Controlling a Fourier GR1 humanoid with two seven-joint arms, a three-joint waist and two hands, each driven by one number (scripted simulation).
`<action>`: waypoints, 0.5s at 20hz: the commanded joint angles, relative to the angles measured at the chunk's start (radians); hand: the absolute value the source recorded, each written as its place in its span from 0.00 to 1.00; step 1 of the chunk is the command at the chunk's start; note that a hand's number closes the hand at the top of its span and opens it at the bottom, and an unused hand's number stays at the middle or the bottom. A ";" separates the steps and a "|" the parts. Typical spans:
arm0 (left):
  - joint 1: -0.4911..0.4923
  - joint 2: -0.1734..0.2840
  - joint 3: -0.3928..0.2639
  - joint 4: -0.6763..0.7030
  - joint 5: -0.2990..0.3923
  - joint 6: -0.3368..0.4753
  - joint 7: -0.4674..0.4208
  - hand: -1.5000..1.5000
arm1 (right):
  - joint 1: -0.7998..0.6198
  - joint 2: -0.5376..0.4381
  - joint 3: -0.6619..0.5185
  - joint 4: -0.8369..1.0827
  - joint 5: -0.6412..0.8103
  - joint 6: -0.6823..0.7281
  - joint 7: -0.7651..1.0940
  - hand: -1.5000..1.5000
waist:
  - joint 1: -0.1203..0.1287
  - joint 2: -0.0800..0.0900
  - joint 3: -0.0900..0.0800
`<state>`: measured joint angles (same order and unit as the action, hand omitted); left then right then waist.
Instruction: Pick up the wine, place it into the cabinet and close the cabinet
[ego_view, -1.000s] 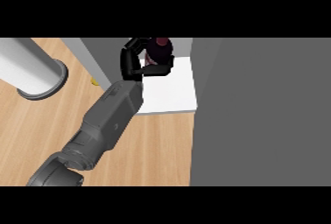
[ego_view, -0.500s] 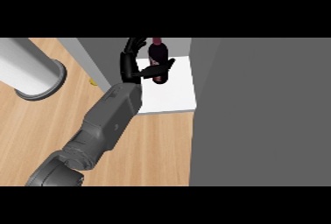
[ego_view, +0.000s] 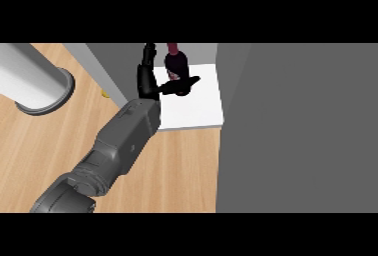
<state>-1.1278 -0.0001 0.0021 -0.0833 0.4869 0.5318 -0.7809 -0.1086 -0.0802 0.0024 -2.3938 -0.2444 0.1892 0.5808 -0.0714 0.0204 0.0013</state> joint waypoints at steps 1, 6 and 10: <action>0.018 0.000 0.001 0.013 -0.005 0.042 -0.022 0.00 | 0.026 0.008 0.016 -0.064 -0.037 -0.006 0.030 0.00 | -0.011 0.005 -0.003; 0.076 0.003 0.037 -0.016 0.015 -0.012 -0.094 0.00 | 0.045 -0.012 -0.018 -0.073 -0.069 0.019 0.016 0.00 | -0.002 0.004 -0.002; 0.112 0.017 0.032 -0.006 0.005 -0.070 -0.104 0.00 | 0.039 -0.009 -0.025 -0.061 -0.069 0.020 0.002 0.00 | 0.001 0.004 -0.002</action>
<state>-1.0923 -0.0009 0.0242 -0.1065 0.4896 0.5226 -0.8492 -0.0963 -0.0851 0.0058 -2.3961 -0.2498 0.2074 0.5725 -0.0816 0.0215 0.0024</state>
